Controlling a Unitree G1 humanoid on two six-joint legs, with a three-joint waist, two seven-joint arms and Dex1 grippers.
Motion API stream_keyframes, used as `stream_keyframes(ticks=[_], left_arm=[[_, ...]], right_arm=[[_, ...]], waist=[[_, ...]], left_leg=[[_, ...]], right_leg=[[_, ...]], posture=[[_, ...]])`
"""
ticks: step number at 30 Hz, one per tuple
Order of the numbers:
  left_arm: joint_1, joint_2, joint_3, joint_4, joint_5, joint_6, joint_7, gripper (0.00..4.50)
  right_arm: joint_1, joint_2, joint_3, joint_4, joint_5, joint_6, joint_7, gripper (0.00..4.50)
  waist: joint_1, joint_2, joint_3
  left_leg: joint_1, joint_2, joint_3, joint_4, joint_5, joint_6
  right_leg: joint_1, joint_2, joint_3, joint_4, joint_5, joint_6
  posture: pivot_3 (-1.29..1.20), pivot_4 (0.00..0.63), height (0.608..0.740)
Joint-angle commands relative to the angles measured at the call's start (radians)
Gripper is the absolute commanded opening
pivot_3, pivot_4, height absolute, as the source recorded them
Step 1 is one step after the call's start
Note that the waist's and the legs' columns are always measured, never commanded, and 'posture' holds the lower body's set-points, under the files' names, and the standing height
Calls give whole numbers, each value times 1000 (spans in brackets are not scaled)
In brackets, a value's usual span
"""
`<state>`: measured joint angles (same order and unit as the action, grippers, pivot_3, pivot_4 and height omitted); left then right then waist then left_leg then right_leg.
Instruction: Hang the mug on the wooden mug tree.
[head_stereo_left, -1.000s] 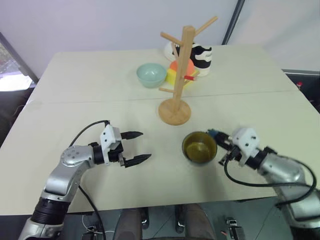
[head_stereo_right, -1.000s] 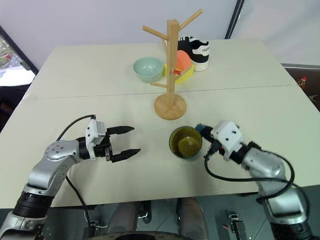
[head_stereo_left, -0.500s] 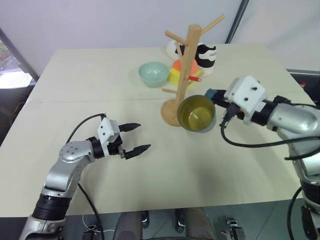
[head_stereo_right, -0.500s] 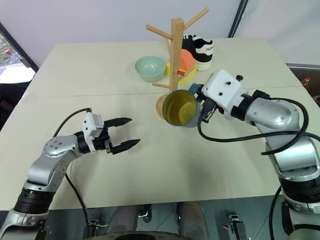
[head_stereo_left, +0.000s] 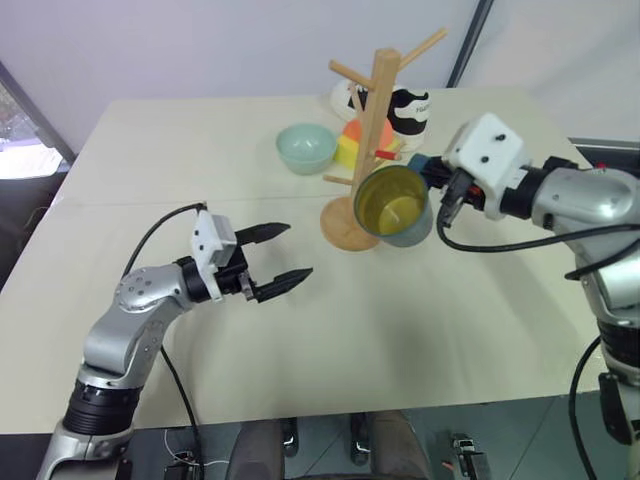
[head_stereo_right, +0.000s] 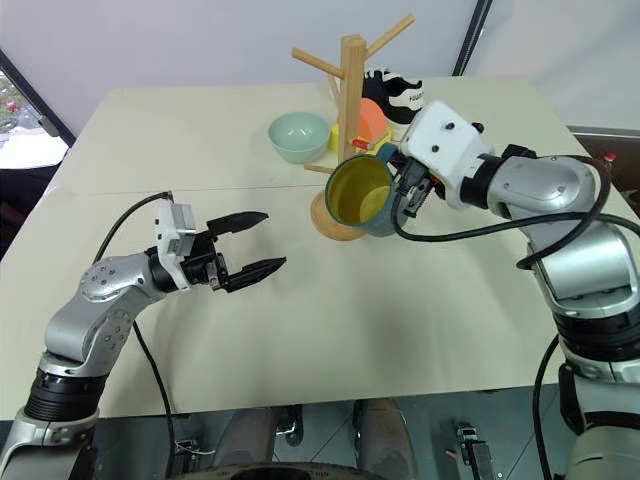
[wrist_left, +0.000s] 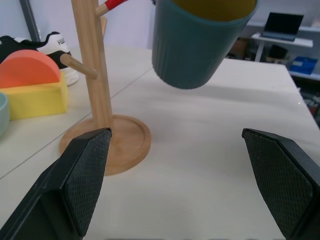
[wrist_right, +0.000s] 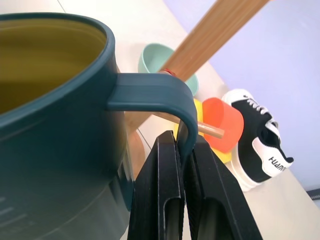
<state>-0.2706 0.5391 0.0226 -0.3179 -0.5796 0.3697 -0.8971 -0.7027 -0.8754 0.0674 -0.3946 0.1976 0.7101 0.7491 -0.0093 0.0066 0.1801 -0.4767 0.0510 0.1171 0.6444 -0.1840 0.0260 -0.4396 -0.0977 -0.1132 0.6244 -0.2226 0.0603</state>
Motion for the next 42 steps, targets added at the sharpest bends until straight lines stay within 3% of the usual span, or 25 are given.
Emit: stream_keyframes(ticks=[1,27,31,35,42], left_arm=[[-36,-5,38,-49,-47,16,19,4500],[-34,4,38,-51,-41,-4,35,4500],[-31,6,41,-56,-42,-4,37,4500],[-34,7,40,-52,-41,-5,36,4500],[-32,10,43,-46,-40,-5,35,4500]], right_arm=[[-59,4,3,15,-17,-5,4,23],[-232,130,146,190,-154,-19,7,23],[-234,132,141,200,-172,-35,6,1506],[-234,129,132,204,-187,-47,5,3592],[-177,38,31,209,-165,-123,40,3592]], waist=[[1,0,0],[-1,0,0],[-1,0,0],[-1,0,0],[2,0,0]], left_leg=[[0,0,0,2,0,0],[-1,0,1,5,0,-1],[-1,0,1,5,0,-1],[-1,0,1,5,0,-1],[-1,0,2,5,0,-1]], right_leg=[[-1,0,0,2,0,0],[-2,0,0,6,0,0],[-2,0,0,6,0,0],[-2,0,0,6,0,0],[-2,0,0,6,0,0]], posture=[[0,150,732],[0,150,732],[0,150,732],[0,150,732],[0,150,732]])
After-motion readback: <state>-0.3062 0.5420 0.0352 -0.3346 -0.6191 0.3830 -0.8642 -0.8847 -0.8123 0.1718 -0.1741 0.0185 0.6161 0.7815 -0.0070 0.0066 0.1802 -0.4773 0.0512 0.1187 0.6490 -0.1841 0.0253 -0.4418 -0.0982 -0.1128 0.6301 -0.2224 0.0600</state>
